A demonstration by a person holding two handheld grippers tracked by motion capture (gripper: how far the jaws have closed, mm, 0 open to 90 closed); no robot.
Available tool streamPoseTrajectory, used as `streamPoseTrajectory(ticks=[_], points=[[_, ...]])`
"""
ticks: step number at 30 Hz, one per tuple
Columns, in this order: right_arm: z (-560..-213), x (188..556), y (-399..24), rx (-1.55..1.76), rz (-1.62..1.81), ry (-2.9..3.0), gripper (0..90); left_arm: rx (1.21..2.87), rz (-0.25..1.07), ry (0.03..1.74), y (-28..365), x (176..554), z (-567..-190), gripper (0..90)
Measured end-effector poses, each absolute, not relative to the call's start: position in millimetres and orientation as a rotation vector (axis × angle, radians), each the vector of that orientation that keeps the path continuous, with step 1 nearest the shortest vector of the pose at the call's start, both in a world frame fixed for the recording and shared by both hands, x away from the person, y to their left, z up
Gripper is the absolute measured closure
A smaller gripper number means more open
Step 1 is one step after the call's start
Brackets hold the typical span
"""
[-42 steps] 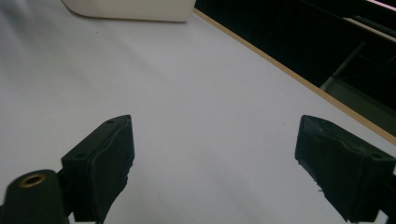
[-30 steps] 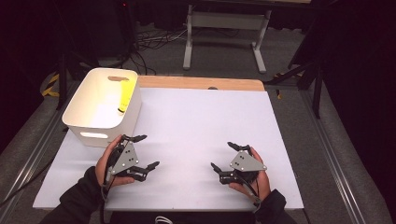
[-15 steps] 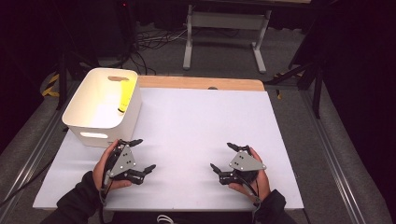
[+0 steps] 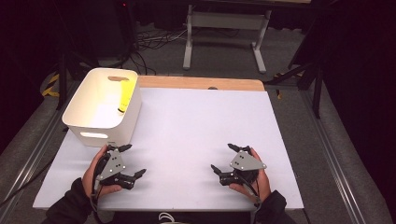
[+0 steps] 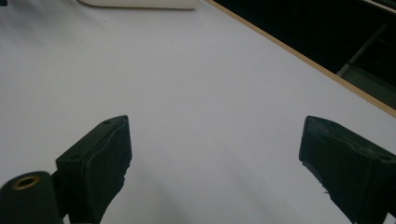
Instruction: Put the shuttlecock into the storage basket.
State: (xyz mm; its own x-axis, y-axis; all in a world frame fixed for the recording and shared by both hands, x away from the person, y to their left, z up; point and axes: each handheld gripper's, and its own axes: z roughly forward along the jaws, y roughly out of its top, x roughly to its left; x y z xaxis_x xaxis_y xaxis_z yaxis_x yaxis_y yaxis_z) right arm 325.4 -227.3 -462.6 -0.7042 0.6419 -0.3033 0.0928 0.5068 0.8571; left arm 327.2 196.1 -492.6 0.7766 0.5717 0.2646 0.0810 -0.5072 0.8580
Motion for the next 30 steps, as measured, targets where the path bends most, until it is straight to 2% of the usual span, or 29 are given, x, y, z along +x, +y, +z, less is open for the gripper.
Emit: streamPoseTrajectory(ticks=[30], points=[[-462, 325, -232, 0.577, 1.190, 2.142, 9.7, 1.990, 0.685, 0.572, 218, 326, -489, 5.3]])
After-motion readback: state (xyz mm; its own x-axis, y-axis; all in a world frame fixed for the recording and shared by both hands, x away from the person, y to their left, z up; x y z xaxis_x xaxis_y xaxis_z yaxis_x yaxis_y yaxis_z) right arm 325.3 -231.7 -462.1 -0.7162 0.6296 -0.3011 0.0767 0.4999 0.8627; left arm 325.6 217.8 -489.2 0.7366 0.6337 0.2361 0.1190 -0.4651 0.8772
